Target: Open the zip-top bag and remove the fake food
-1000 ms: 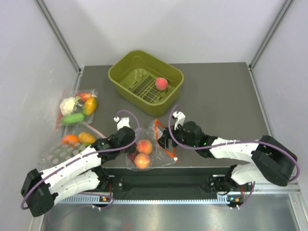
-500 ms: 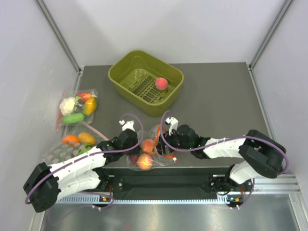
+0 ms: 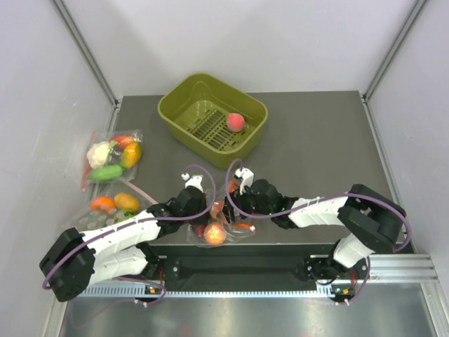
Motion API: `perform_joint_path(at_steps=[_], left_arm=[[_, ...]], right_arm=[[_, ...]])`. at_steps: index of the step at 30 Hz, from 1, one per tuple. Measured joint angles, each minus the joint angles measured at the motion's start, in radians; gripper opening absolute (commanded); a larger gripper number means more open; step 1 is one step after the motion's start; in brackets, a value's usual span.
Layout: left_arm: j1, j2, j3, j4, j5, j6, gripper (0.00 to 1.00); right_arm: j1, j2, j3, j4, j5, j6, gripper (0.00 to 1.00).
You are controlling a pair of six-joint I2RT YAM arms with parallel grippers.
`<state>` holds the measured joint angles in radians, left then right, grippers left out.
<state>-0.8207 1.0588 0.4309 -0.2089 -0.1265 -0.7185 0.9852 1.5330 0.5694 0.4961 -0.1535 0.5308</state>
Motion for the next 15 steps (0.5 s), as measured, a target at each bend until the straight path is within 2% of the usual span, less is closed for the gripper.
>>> perform_joint_path(at_steps=[4,7,11,13,15], left_arm=[[0.0,0.0,0.0,0.011,0.009,0.014,0.0],[0.0,0.0,0.0,0.03,0.026,0.016,0.0],[0.002,0.002,0.0,0.036,0.033,0.024,0.0],[0.002,0.004,0.0,0.036,0.031,0.029,0.0],[0.002,0.004,0.0,0.035,0.025,0.031,0.0]], right_arm=[[0.002,0.033,0.015,-0.002,0.018,-0.008,0.89],[0.005,0.055,0.021,-0.002,0.024,-0.011,0.86],[0.016,0.08,0.029,0.001,0.03,-0.013,0.53],[0.018,0.08,0.029,0.004,0.035,-0.011,0.45],[0.022,0.074,0.027,0.001,0.046,-0.013,0.43]])
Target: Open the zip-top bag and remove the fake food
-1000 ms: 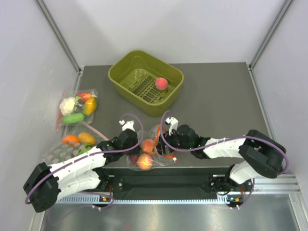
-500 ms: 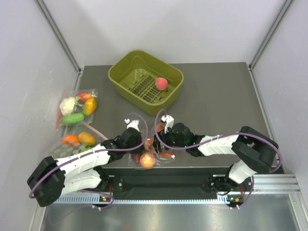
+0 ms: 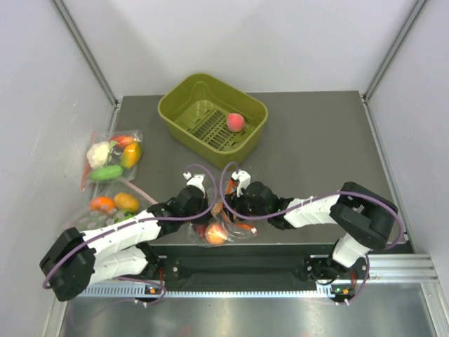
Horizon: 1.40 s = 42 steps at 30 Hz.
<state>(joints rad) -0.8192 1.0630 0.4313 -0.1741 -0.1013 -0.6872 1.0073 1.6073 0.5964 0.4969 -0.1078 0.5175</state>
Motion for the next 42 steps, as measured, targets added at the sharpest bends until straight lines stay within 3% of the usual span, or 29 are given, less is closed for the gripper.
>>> perform_joint_path(at_steps=[5,15,25,29,35,42], left_arm=[[-0.001,0.0,0.015,-0.009,-0.042,0.004,0.0],[0.028,0.029,0.072,-0.014,-0.11,0.033,0.0],[0.058,0.052,0.076,-0.013,-0.114,0.055,0.0],[0.058,0.052,0.076,-0.011,-0.098,0.062,0.0],[0.059,0.052,0.076,-0.01,-0.07,0.069,0.0],[0.059,0.038,0.076,-0.01,-0.044,0.069,0.0]], right_arm=[[0.008,-0.109,-0.051,-0.047,0.035,-0.005,0.38],[0.013,-0.591,-0.146,-0.277,0.176,-0.028,0.39],[0.003,-0.864,-0.151,-0.544,0.315,-0.065,0.39],[-0.063,-0.842,-0.061,-0.636,0.323,-0.13,0.38],[-0.389,-0.644,0.244,-0.637,0.147,-0.245,0.37],[-0.443,-0.241,0.67,-0.607,-0.02,-0.323,0.37]])
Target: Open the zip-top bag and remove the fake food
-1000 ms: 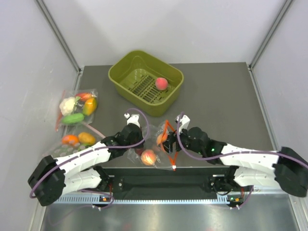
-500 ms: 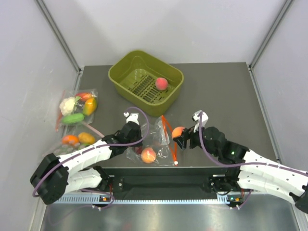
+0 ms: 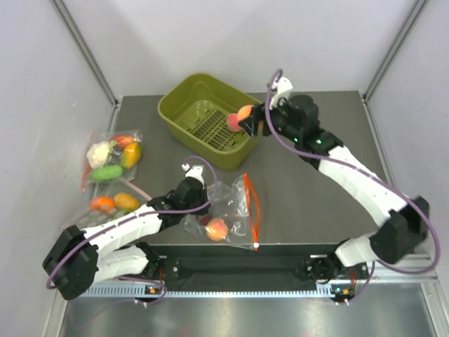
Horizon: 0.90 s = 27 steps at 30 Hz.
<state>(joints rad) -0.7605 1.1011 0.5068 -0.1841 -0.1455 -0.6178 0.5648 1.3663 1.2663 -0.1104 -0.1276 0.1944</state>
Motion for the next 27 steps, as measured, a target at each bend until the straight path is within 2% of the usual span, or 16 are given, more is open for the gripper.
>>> perform_joint_path(at_steps=[2,4,6,7,12,21,24,27], left_arm=[[0.0,-0.004,0.0,0.0,0.004,0.0,0.0],[0.0,-0.005,0.001,-0.001,0.008,0.0,0.0],[0.0,-0.005,0.002,0.0,0.014,0.0,0.0],[0.0,-0.005,0.003,0.0,0.018,0.0,0.0],[0.0,-0.005,0.004,0.0,0.026,0.0,0.0],[0.001,-0.005,0.009,0.0,0.034,-0.002,0.0],[0.001,-0.005,0.009,0.0,0.034,-0.003,0.0],[0.001,-0.006,0.01,-0.003,0.029,-0.004,0.0]], right_arm=[[0.0,0.115,0.094,0.011,-0.032,-0.008,0.38],[0.0,0.21,0.163,0.01,-0.049,-0.011,0.45],[0.0,0.301,0.221,0.01,-0.063,-0.012,0.62],[0.0,0.335,0.238,0.01,-0.068,-0.012,0.76],[0.0,0.443,0.262,0.005,-0.097,-0.011,0.9],[0.0,0.451,0.26,0.019,-0.117,-0.02,0.96],[0.0,0.376,0.195,0.029,-0.116,-0.031,0.96],[0.0,0.21,0.054,0.042,-0.104,-0.039,0.95]])
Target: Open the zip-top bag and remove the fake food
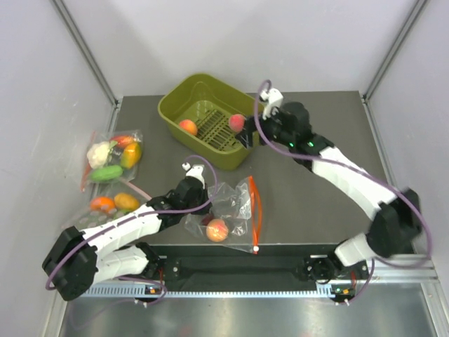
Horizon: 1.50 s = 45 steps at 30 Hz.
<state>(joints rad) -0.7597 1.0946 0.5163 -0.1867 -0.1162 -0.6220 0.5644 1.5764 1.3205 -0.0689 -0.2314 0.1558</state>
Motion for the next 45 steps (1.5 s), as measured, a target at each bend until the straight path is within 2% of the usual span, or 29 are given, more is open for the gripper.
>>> perform_joint_path(at_steps=[6,9,10,12,13,16,24,33,45], left_arm=[[0.0,-0.019,0.0,-0.008,-0.021,0.0,0.0],[0.0,-0.025,0.001,-0.014,-0.032,0.001,0.0],[0.0,-0.025,0.002,-0.018,-0.034,0.001,0.0],[0.0,-0.026,0.006,-0.024,-0.035,0.001,0.0],[0.0,-0.026,0.006,-0.024,-0.035,0.001,0.0],[0.0,-0.026,0.008,-0.026,-0.035,0.001,0.0],[0.0,-0.026,0.008,-0.028,-0.035,0.0,0.0],[0.001,-0.026,0.008,-0.027,-0.034,-0.007,0.0],[0.001,-0.012,0.007,0.002,-0.036,-0.034,0.0]], right_arm=[[0.0,-0.43,-0.36,0.053,0.041,0.017,0.9],[0.002,-0.565,-0.55,0.058,0.065,0.049,0.79],[0.008,-0.588,-0.605,0.055,0.074,0.066,0.73],[0.026,-0.61,-0.701,0.04,0.101,0.097,0.68],[0.041,-0.616,-0.74,0.02,0.117,0.111,0.63],[0.115,-0.62,-0.8,-0.029,0.185,0.144,0.6],[0.248,-0.598,-0.803,-0.006,0.261,0.182,0.59],[0.367,-0.436,-0.802,0.142,0.208,0.216,0.58],[0.507,-0.283,-0.765,0.314,0.148,0.258,0.64]])
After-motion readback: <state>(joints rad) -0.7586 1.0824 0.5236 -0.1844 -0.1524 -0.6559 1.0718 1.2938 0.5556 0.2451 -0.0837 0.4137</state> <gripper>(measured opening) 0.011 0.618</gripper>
